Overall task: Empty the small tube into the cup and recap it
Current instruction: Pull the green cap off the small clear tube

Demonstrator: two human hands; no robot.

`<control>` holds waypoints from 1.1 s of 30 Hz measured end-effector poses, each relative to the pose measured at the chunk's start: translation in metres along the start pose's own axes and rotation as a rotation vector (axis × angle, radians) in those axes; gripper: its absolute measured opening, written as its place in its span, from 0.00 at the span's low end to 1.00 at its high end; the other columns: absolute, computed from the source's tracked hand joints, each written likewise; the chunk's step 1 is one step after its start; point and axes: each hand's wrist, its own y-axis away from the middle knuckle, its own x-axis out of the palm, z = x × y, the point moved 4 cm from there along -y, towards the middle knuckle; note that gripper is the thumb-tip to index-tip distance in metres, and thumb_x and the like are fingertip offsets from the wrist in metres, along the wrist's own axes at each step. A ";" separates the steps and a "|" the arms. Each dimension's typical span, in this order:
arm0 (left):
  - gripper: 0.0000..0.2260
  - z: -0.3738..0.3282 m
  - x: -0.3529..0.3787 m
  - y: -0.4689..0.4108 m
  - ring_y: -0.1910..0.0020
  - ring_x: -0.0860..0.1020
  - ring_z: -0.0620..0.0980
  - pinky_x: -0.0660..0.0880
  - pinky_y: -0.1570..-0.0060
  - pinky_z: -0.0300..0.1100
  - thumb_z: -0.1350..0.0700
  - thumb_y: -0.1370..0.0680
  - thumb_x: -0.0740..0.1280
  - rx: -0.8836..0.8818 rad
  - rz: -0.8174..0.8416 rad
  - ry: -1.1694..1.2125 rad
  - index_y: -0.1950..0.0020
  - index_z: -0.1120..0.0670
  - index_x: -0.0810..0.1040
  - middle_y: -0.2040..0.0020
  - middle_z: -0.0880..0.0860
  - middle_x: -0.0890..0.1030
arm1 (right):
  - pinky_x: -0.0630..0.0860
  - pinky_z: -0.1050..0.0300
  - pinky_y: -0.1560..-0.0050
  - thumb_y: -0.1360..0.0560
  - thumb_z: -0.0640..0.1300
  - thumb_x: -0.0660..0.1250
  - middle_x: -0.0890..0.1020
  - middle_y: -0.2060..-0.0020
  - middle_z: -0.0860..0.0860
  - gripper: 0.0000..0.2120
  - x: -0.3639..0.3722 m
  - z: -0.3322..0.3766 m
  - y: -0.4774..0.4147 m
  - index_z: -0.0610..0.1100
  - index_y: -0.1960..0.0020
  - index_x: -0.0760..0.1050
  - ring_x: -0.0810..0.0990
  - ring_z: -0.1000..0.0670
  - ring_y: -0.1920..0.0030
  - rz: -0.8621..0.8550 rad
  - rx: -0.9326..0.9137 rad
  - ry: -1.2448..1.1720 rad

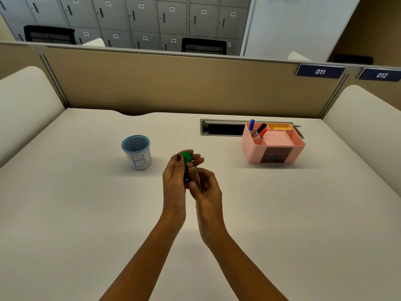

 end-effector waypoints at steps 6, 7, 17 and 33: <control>0.16 -0.001 0.001 -0.001 0.45 0.81 0.55 0.77 0.45 0.53 0.50 0.20 0.55 -0.017 -0.010 -0.051 0.38 0.55 0.75 0.45 0.55 0.82 | 0.79 0.62 0.45 0.22 0.37 0.63 0.81 0.44 0.52 0.21 -0.001 0.010 -0.004 0.59 0.37 0.65 0.81 0.52 0.43 0.038 -0.075 0.029; 0.16 -0.001 0.002 -0.001 0.46 0.81 0.54 0.78 0.46 0.53 0.48 0.21 0.55 -0.022 -0.011 -0.058 0.39 0.53 0.76 0.46 0.53 0.83 | 0.79 0.64 0.48 0.21 0.38 0.62 0.81 0.45 0.53 0.21 -0.001 0.011 -0.005 0.60 0.37 0.64 0.81 0.53 0.43 0.041 -0.095 0.053; 0.14 -0.007 0.012 -0.001 0.44 0.81 0.50 0.76 0.48 0.46 0.44 0.24 0.56 -0.070 -0.013 -0.036 0.47 0.46 0.78 0.45 0.48 0.83 | 0.79 0.50 0.39 0.20 0.35 0.58 0.73 0.38 0.65 0.24 0.004 0.021 -0.006 0.65 0.39 0.64 0.76 0.48 0.36 0.075 -0.254 0.277; 0.16 -0.013 0.014 0.001 0.47 0.81 0.48 0.75 0.53 0.44 0.45 0.21 0.53 -0.107 -0.050 -0.025 0.48 0.47 0.79 0.48 0.46 0.84 | 0.76 0.70 0.48 0.19 0.38 0.58 0.76 0.45 0.64 0.24 0.003 0.016 -0.003 0.67 0.37 0.60 0.79 0.63 0.44 0.075 -0.231 0.287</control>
